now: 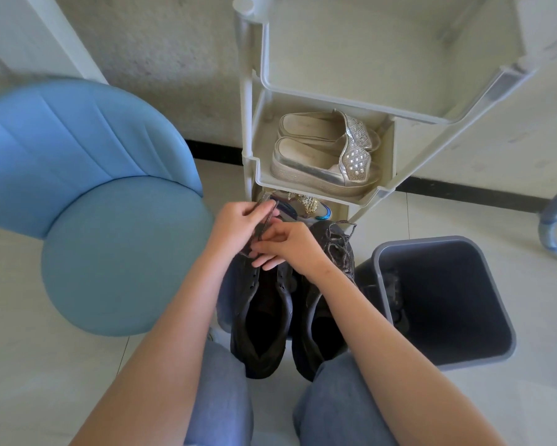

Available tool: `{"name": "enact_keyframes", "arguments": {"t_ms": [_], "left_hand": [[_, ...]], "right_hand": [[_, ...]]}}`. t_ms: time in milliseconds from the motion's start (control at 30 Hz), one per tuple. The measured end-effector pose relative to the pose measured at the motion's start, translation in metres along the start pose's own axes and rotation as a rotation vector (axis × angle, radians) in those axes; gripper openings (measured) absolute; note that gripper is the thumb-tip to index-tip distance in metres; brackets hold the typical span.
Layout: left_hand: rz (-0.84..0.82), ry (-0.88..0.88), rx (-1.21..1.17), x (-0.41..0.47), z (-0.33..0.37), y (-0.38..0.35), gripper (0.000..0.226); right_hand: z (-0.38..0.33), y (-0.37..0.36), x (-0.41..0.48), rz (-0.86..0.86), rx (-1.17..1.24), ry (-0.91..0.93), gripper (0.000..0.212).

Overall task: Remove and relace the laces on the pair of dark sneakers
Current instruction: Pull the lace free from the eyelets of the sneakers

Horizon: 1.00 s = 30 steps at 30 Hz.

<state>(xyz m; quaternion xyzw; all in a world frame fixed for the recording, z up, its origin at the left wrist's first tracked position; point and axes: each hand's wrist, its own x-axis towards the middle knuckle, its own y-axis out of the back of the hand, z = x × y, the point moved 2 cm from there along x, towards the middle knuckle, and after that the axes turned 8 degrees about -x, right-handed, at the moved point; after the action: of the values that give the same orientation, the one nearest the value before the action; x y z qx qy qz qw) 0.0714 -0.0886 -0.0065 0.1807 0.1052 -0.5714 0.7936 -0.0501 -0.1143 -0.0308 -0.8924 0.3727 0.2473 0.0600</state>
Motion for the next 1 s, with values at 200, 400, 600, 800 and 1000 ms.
{"name": "enact_keyframes", "arguments": {"t_ms": [200, 400, 600, 800, 1000], "left_hand": [[-0.147, 0.014, -0.152, -0.003, -0.013, 0.003, 0.015], [-0.155, 0.047, -0.119, 0.002, -0.021, 0.008, 0.021], [-0.338, 0.091, 0.204, 0.002, -0.030, -0.002, 0.017], [-0.467, 0.202, 0.479, 0.000, -0.041, -0.007, 0.017], [-0.459, 0.221, 0.551, 0.001, -0.050, -0.016, 0.020]], "right_hand": [[0.000, 0.000, -0.002, 0.005, 0.117, -0.034, 0.016], [0.014, 0.024, -0.003, 0.162, -0.423, -0.212, 0.020], [0.018, 0.011, -0.013, -0.069, -0.806, -0.340, 0.039], [0.020, 0.017, -0.012, 0.051, -0.751, -0.334, 0.009], [0.033, 0.028, -0.021, 0.118, -0.390, -0.387, 0.021]]}}
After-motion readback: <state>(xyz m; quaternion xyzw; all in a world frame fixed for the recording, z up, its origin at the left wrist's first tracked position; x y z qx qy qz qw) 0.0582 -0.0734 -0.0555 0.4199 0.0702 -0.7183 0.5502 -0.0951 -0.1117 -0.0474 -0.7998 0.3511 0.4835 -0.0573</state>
